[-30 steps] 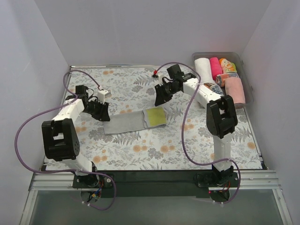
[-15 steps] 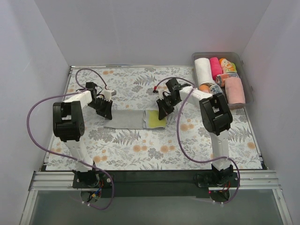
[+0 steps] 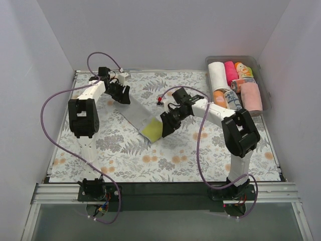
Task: Roll the towels
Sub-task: Fold the towel
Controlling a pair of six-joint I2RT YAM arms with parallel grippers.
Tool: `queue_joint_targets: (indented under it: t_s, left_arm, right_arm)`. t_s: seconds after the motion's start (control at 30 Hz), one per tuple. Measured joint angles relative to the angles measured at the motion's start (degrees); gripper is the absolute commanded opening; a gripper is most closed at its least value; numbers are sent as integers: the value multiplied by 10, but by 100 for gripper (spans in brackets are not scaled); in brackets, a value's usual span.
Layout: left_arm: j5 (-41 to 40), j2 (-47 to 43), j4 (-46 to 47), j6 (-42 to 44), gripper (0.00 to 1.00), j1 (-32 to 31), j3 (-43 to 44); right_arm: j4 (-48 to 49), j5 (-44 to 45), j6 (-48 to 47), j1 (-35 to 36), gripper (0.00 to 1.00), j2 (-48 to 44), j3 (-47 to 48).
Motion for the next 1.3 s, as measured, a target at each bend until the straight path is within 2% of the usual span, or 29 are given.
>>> queue_joint_targets:
  t_s: [0.2, 0.3, 0.53, 0.7, 0.8, 0.83, 0.9, 0.93, 1.0, 1.1, 1.23, 1.3]
  left_arm:
    - [-16, -165, 22, -12, 44, -3, -190]
    - [-31, -217, 28, -21, 41, -3, -234]
    - [-60, -218, 41, -49, 38, -3, -281]
    - [-69, -189, 49, -60, 38, -3, -280]
    - [-70, -161, 52, -64, 37, -3, -271]
    - [-69, -150, 51, -66, 36, -3, -264]
    - [-61, -126, 52, -70, 35, -2, -238]
    - [-59, -116, 54, -72, 35, -2, -223]
    - [-50, -96, 58, -74, 33, -3, -198]
    - [-41, -79, 62, -73, 33, -10, -175]
    - [-22, -63, 62, -72, 33, -32, -155]
    - [-15, -63, 60, -71, 34, -41, -155]
  right_arm:
    - [8, 16, 7, -86, 45, 18, 82]
    - [17, 22, 7, -96, 45, 54, 116]
    - [17, 12, 18, -83, 45, 138, 130]
    - [23, -9, 32, -82, 44, 160, 121]
    - [55, -31, 49, -82, 34, 157, 94]
    - [70, -42, 58, -82, 26, 153, 76]
    - [92, -53, 76, -81, 18, 141, 38]
    - [102, -60, 84, -79, 7, 134, 17]
    - [115, -72, 96, -73, 1, 120, -23]
    - [130, -83, 107, -55, 3, 95, -72]
    - [129, -98, 110, -22, 29, 76, -108]
    - [122, -107, 105, -13, 34, 72, -107]
